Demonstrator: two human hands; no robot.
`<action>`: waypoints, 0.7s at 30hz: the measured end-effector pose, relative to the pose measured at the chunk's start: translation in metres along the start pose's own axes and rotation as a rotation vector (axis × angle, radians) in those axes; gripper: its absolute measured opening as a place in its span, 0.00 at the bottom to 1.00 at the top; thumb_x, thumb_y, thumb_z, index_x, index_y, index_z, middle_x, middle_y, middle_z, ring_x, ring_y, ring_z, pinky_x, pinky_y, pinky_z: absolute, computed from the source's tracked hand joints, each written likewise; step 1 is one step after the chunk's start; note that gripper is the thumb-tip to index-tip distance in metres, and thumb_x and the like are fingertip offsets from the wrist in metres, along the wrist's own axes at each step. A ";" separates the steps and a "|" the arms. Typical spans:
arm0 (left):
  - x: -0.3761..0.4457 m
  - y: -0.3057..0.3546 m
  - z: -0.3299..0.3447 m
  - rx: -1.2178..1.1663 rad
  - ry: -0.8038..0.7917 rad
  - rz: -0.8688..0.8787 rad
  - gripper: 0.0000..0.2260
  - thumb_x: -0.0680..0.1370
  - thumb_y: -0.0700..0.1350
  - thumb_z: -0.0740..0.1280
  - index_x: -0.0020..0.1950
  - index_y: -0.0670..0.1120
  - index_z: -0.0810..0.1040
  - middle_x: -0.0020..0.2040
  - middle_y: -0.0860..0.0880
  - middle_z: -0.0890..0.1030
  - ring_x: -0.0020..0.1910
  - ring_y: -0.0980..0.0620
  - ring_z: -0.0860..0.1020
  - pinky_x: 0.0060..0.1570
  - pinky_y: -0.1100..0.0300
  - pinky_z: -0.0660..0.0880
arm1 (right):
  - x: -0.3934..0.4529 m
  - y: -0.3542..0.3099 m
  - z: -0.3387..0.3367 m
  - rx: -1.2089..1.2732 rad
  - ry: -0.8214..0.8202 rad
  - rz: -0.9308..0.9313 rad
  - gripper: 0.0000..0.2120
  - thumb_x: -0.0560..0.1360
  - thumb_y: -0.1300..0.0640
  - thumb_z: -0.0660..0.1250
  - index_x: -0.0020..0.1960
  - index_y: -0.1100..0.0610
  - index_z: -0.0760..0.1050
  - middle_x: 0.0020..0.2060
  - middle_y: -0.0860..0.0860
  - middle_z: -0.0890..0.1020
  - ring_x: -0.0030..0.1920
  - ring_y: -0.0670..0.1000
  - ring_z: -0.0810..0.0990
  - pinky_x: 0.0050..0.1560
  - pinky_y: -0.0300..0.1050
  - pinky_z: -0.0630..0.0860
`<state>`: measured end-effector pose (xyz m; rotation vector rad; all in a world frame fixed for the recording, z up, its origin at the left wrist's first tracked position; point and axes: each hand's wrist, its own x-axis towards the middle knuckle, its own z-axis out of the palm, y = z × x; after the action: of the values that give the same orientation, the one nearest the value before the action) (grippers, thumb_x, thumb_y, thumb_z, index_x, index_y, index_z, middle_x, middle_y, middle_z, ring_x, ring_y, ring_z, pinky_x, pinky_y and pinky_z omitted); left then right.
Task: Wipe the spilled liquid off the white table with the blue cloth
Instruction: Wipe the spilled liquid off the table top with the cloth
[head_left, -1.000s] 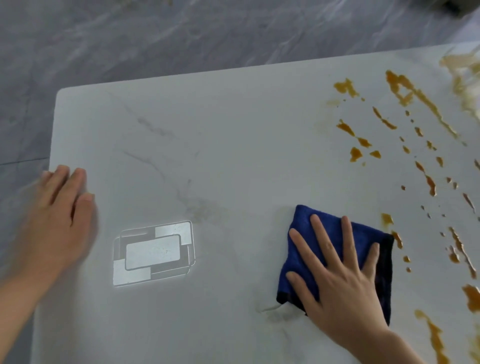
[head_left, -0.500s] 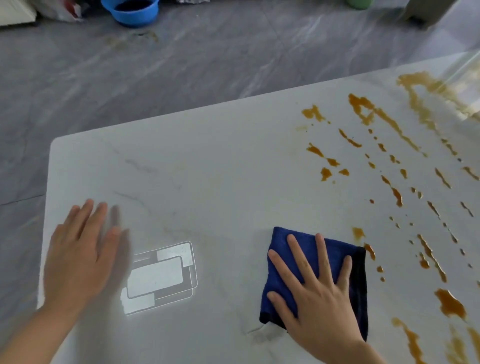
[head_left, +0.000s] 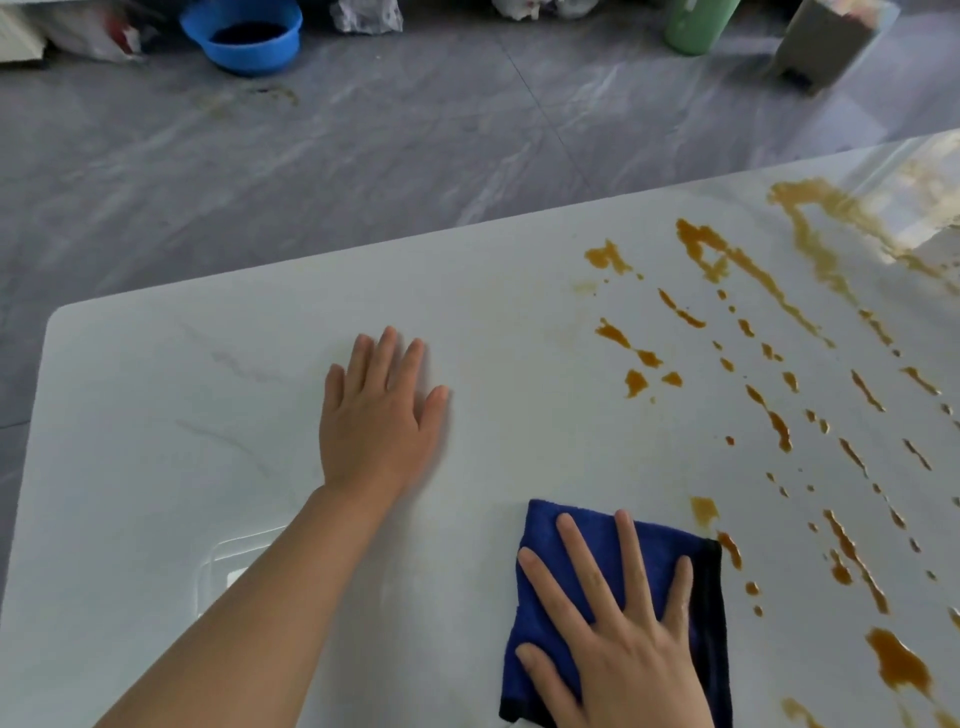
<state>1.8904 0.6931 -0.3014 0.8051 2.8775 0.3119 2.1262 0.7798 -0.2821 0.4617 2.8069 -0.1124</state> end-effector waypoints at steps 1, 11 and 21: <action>0.003 0.002 0.001 0.026 -0.005 -0.008 0.26 0.78 0.60 0.44 0.75 0.53 0.52 0.77 0.50 0.50 0.76 0.48 0.46 0.73 0.49 0.44 | 0.002 0.002 0.002 -0.002 0.024 -0.015 0.29 0.75 0.33 0.39 0.68 0.43 0.63 0.72 0.49 0.63 0.73 0.64 0.51 0.57 0.75 0.57; 0.002 0.010 0.001 0.059 0.013 -0.075 0.27 0.76 0.60 0.42 0.75 0.55 0.54 0.77 0.52 0.53 0.76 0.51 0.47 0.73 0.52 0.44 | 0.086 0.028 -0.025 0.031 0.089 -0.206 0.28 0.73 0.34 0.51 0.70 0.42 0.63 0.72 0.48 0.66 0.71 0.66 0.61 0.61 0.78 0.59; 0.001 0.010 0.002 0.037 0.026 -0.128 0.27 0.76 0.63 0.43 0.74 0.57 0.56 0.75 0.57 0.53 0.75 0.58 0.47 0.73 0.55 0.44 | 0.275 0.065 -0.066 0.054 0.176 -0.203 0.29 0.73 0.34 0.36 0.73 0.37 0.40 0.76 0.43 0.42 0.74 0.60 0.35 0.64 0.75 0.38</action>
<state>1.8951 0.7025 -0.3006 0.6233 2.9502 0.2569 1.8797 0.9319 -0.3030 0.2056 3.0245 -0.2008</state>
